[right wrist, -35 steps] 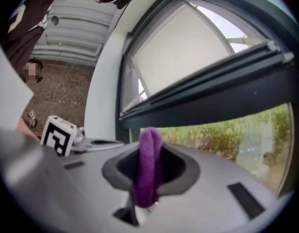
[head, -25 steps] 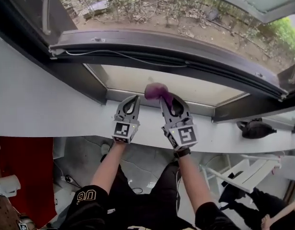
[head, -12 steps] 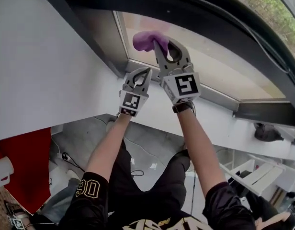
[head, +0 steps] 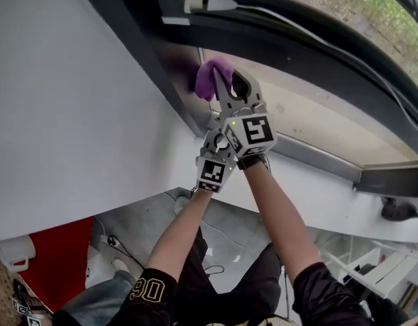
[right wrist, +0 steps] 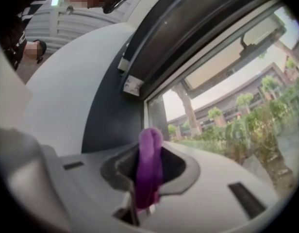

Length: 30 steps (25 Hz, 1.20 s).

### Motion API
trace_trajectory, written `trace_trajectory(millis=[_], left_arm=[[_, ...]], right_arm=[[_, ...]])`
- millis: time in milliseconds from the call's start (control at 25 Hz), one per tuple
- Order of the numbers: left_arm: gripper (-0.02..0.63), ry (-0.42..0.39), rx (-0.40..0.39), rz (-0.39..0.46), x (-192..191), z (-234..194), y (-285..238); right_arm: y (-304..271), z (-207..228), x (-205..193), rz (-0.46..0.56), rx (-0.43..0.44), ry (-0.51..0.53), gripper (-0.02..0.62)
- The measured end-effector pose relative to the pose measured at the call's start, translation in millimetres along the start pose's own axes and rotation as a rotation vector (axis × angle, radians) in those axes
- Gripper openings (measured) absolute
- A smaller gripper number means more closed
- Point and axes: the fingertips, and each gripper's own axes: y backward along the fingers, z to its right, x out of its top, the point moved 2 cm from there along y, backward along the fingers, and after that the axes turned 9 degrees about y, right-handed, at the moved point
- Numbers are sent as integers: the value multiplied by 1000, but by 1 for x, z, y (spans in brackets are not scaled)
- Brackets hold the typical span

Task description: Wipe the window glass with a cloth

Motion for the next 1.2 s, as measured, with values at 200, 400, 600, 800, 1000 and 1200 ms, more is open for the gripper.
trace_trajectory(millis=[200, 400, 600, 800, 1000, 1200], left_arm=[[14, -54, -27, -9, -2, 11, -4], [14, -113, -72, -30, -3, 44, -12], [14, -76, -77, -13, -7, 84, -27], [14, -49, -198, -19, -21, 177, -56], [14, 1, -339, 9, -33, 266, -81], [14, 35, -479, 33, -30, 319, -100]], right_arm=[[-4, -1, 2, 18, 16, -50, 77], [18, 19, 11, 20, 20, -93, 75], [80, 70, 24, 2, -49, -54, 77], [183, 157, 56, 22, -208, -70, 77], [289, 244, 88, 51, -334, -17, 77], [390, 325, 109, 41, -462, 90, 77]])
